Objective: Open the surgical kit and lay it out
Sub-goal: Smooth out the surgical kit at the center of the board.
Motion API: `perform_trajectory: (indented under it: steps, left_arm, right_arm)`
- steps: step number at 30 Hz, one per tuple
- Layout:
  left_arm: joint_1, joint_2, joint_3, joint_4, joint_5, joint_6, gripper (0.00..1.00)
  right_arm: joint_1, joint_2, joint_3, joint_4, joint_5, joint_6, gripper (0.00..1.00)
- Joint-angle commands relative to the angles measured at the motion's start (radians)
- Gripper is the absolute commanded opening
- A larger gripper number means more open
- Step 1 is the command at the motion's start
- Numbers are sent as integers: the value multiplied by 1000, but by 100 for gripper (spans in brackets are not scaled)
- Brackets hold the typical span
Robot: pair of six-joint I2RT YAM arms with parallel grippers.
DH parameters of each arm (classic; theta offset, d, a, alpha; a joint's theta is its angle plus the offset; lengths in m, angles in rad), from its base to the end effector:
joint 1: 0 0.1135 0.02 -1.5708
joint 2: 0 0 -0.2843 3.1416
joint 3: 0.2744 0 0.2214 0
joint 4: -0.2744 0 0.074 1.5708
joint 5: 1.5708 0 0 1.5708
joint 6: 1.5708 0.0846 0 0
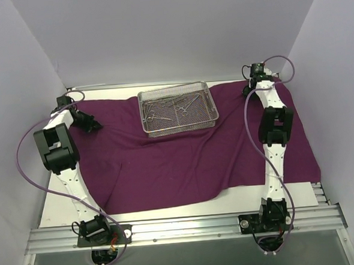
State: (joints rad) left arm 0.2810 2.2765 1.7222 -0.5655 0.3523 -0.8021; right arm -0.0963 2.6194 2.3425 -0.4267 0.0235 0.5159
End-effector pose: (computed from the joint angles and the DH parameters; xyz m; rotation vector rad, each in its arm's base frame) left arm 0.4731 0.1062 0.1307 -1.3109 2.3955 -0.6305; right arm 0.6057 -0.0605 0.1522 0.6994 2.1718 0.1938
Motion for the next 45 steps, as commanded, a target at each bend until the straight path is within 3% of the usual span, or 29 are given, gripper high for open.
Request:
perform_trajectory:
  steps: [1,5,7,14,20,24,25,27,28,31,38,45]
  left_arm:
    - [21,90,42,-19,-104,67,3]
    - [21,201,204,-149,-56,77,3]
    - [30,230,262,-169,-36,63,3]
    - [60,359,535,-298,19,84,3]
    - [60,302,525,-312,14,98,4]
    - [53,224,548,-356,-24,205,20]
    - [41,200,545,-369,-38,227,24]
    - [31,108,516,-405,-105,257,32]
    - [24,68,432,-405,-122,257,41]
    - [-3,-102,218,-341,-144,285,49]
    - [-178,-369,-51,-435,-343,397,54]
    - [-270,-456,-280,-409,-437,368,50]
  right_arm:
    - [-10,2,-190,-155,-69,13,0]
    - [12,-145,-518,-52,-111,36,0]
    - [12,-168,-555,-49,-125,29,0]
    - [4,-167,-525,-76,-117,-42,3]
    - [-2,-96,-290,-167,-134,-65,7]
    - [18,-175,-285,-168,-159,-59,16]
    - [21,-200,-293,-172,-146,-63,26]
    - [29,-261,-340,-164,-140,-85,39]
    - [30,-324,-357,-165,-128,-91,48]
    - [43,-430,-422,-184,-140,-106,56]
    - [128,-648,-638,-152,-169,-103,64]
    - [196,-884,-888,-32,-241,-79,65]
